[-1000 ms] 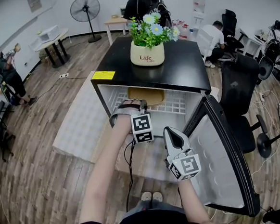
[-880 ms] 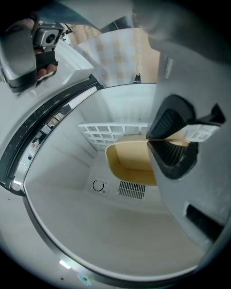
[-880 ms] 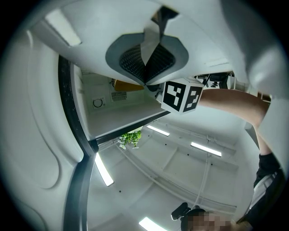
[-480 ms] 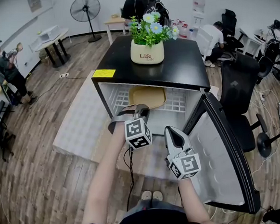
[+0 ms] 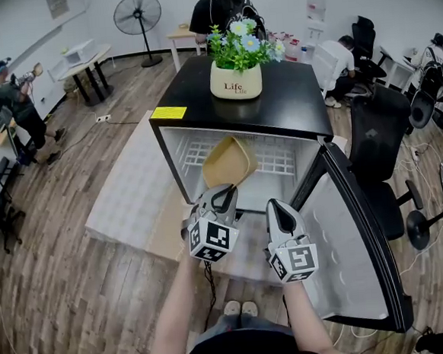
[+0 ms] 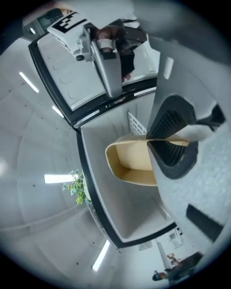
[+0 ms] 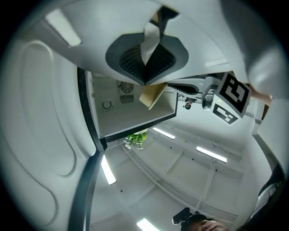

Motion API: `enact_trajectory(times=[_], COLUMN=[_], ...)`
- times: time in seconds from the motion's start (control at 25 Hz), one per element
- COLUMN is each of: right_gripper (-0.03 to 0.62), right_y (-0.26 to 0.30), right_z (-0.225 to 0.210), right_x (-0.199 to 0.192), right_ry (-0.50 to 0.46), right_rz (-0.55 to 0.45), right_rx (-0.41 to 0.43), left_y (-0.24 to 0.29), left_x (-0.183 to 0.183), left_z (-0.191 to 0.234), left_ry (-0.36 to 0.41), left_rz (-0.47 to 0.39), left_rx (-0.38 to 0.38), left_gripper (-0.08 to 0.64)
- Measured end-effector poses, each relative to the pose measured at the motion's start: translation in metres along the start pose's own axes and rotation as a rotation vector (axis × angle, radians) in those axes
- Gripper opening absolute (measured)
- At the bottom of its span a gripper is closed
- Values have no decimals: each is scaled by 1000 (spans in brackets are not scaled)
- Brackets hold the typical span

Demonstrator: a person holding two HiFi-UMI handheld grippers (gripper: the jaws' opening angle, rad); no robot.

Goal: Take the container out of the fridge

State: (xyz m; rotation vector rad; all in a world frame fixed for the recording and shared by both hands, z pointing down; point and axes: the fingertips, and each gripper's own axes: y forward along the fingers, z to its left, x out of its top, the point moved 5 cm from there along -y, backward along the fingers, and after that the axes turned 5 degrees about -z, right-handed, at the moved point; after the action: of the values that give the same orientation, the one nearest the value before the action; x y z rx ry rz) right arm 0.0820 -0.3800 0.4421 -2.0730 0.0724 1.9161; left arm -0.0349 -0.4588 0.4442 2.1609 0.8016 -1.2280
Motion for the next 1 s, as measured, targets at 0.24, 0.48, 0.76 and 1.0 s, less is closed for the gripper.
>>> enact_trajectory(times=[0.24,0.48,0.76,1.0], right_gripper=[8,8,8,6], right_y=[-3,-7,-12,-15], right_z=[-3,-7,-13,-13], right_x=[-5,-5,-9,-10], right_ry=[-7,-14,-31,-32], right_rz=[5,0,4,10], right_rx=[-36,-73,-106,-111], left_y=[-33,-64,-86,-91], left_x=[-3,9,-2,-7], left_z=[0,3,12,13], left_ry=[-185,-240,-318,-335], left_rz=[-132,-247,-274,-262], left_rx=[119,205,291,310], left_gripper=[21,23,21,21])
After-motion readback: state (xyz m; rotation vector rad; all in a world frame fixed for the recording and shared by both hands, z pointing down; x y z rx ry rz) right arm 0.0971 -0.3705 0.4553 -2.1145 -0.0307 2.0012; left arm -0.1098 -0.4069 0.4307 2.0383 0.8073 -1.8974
